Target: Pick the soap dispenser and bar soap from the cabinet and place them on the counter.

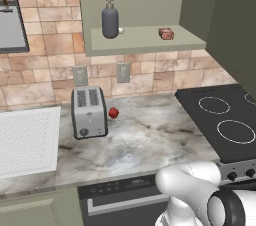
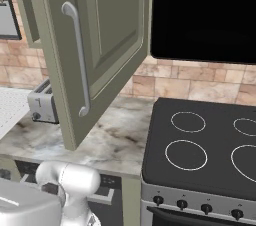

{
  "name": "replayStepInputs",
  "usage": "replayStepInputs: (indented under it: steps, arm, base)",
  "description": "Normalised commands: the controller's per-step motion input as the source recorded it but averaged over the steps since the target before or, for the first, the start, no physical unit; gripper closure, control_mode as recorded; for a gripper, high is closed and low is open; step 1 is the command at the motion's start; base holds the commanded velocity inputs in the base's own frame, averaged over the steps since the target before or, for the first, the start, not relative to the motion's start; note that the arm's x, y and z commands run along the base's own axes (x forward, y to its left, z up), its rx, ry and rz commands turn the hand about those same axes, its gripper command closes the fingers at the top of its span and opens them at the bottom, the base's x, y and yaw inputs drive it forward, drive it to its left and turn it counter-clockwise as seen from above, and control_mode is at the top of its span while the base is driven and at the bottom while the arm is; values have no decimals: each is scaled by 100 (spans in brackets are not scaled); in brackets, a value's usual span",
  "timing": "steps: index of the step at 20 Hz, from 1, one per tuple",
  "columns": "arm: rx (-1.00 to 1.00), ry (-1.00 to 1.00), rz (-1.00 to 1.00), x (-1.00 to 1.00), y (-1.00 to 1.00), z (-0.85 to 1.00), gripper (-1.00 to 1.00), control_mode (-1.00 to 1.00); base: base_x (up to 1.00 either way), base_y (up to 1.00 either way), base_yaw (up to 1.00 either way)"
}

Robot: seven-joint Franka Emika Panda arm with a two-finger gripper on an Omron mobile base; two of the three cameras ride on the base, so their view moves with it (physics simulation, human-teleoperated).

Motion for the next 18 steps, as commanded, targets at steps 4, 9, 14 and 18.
replayStepInputs:
  steps: [4,9,14,18]
  arm:
    - [-8,15,-5,-7,30,6,-100,-100]
    - [-5,16,-7,-7,27,4,-100,-100]
    - [-4,16,-9,-5,23,3,-100,-100]
    - [-10,15,-5,6,28,9,-100,-100]
  base:
    - [0,0,0]
    - [0,0,0]
    - [0,0,0]
    - [0,0,0]
